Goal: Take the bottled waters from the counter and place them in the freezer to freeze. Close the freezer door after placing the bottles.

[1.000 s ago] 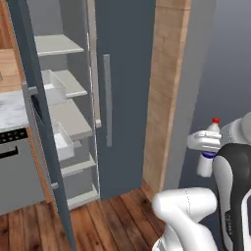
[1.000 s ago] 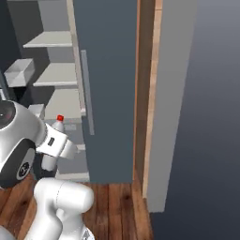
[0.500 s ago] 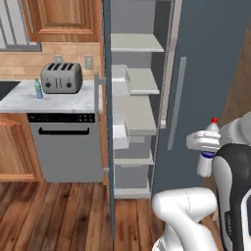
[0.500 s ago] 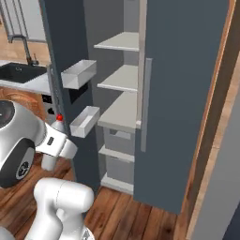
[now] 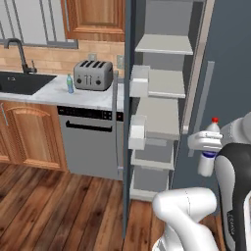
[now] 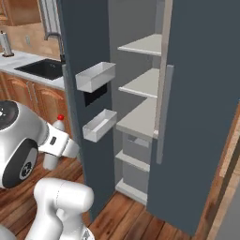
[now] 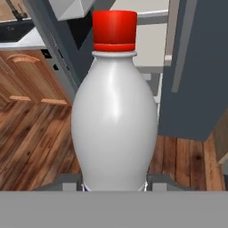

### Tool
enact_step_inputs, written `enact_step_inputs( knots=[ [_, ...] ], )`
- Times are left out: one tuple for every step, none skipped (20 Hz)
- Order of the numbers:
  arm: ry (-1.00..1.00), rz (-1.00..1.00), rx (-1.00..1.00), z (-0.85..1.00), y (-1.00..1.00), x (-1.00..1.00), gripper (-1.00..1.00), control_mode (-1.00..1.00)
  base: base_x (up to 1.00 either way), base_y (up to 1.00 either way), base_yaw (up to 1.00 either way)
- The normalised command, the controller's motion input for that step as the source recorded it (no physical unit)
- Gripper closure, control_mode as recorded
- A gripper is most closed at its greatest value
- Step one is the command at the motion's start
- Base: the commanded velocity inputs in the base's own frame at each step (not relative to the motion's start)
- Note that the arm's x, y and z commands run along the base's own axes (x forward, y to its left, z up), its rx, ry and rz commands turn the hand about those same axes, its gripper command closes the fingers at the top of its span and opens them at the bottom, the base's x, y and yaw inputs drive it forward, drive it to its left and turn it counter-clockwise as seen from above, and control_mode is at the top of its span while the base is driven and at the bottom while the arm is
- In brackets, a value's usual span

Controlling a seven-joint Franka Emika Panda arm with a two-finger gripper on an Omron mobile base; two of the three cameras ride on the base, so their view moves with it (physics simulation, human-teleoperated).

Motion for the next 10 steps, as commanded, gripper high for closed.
enact_step_inputs(
  knots=[
    [0.0, 0.0, 0.0, 0.0, 0.0, 0.0, 1.0, 1.0, 0.45, -0.26, 0.26],
    [0.0, 0.0, 0.0, 0.0, 0.0, 0.0, 1.0, 1.0, 0.46, -0.44, 0.27],
    [0.0, 0.0, 0.0, 0.0, 0.0, 0.0, 1.0, 1.0, 0.48, -0.57, 0.24],
    [0.0, 0.0, 0.0, 0.0, 0.0, 0.0, 1.0, 1.0, 0.41, -0.55, 0.22],
    [0.0, 0.0, 0.0, 0.0, 0.0, 0.0, 1.0, 1.0, 0.39, -0.46, 0.2],
    [0.0, 0.0, 0.0, 0.0, 0.0, 0.0, 1.0, 1.0, 0.41, -0.38, 0.19],
    [0.0, 0.0, 0.0, 0.0, 0.0, 0.0, 1.0, 1.0, 0.44, -0.36, 0.17],
    [0.0, 0.0, 0.0, 0.0, 0.0, 0.0, 1.0, 1.0, 0.42, -0.39, 0.16],
    [0.0, 0.0, 0.0, 0.0, 0.0, 0.0, 1.0, 1.0, 0.22, -0.44, 0.11],
    [0.0, 0.0, 0.0, 0.0, 0.0, 0.0, 1.0, 1.0, 0.14, -0.45, 0.07]
  ],
)
